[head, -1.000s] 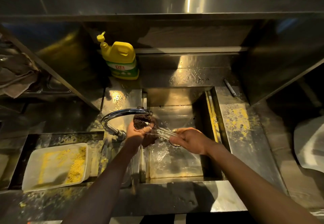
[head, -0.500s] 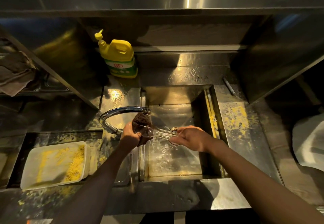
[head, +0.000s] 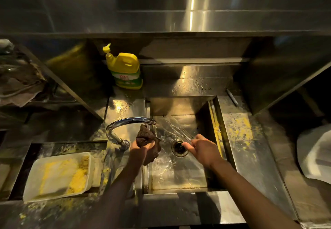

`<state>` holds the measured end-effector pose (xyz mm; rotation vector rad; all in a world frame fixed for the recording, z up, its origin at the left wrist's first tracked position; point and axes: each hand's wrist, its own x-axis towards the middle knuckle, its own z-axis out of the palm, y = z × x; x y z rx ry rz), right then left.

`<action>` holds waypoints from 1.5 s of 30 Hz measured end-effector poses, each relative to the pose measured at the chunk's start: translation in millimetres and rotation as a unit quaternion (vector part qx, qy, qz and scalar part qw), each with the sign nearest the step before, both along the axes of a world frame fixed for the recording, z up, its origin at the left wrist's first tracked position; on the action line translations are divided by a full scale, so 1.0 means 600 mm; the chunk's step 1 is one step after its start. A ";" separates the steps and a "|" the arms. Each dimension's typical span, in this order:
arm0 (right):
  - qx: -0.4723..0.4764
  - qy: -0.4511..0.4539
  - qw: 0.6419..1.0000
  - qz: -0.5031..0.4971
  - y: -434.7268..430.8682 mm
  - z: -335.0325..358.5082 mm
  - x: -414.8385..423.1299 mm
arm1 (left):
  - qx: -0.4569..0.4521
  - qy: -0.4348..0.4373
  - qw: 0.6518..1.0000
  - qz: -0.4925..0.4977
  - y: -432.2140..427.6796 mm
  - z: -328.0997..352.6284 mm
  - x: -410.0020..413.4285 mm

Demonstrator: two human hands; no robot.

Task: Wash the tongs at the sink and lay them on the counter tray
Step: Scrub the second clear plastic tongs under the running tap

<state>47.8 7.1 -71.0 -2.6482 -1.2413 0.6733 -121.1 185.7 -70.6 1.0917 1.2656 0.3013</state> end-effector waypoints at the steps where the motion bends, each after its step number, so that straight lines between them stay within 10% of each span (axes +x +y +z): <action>1: 0.000 -0.004 1.000 -0.023 -0.002 -0.001 -0.006 | 0.001 0.000 1.000 -0.005 -0.008 0.004 0.001; 15: 0.133 0.050 0.958 -0.251 -0.070 0.040 -0.029 | -0.012 -0.045 0.989 -0.137 -0.085 0.067 0.057; 45: 0.496 0.067 0.799 -0.333 -0.507 0.298 0.059 | -0.016 -0.203 0.949 -0.240 -0.489 0.290 0.245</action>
